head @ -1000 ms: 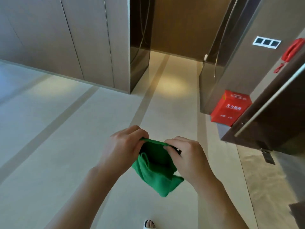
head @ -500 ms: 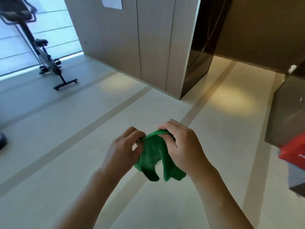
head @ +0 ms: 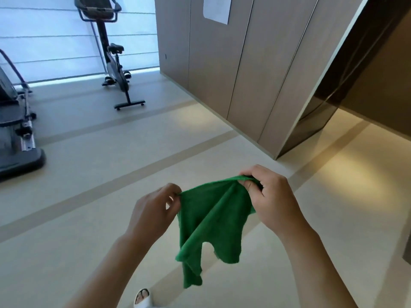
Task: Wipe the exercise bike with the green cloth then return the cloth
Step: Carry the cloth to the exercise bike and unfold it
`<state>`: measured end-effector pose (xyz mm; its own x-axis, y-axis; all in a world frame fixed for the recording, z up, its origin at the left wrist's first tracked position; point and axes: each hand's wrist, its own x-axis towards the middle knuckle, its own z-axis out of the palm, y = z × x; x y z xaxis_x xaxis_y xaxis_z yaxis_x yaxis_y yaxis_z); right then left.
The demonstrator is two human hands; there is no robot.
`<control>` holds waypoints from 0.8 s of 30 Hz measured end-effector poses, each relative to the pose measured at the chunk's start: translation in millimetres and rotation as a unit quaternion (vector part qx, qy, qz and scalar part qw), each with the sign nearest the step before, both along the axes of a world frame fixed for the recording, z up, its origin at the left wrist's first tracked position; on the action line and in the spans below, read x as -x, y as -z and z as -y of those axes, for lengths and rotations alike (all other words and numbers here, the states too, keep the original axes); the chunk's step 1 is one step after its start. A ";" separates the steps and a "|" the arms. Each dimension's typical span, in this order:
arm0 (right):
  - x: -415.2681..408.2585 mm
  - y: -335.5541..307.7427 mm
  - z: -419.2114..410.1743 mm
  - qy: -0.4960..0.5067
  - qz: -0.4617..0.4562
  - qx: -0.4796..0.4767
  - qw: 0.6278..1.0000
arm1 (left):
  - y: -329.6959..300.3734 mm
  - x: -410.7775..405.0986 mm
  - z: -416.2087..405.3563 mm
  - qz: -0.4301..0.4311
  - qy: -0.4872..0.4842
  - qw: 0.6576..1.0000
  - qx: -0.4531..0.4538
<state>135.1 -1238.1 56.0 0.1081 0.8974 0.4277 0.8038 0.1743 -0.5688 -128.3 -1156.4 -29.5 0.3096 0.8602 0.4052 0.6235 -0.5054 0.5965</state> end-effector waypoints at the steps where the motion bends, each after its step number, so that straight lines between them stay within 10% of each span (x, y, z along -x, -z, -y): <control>1: 6.0 1.8 -16.1 0.005 0.000 0.012 1.000 | -4.7 8.2 -16.3 0.000 0.001 1.000 -0.002; 24: 184.0 27.7 -308.2 -0.129 -0.033 0.349 0.928 | -64.1 159.2 -290.7 0.036 0.050 0.997 -0.044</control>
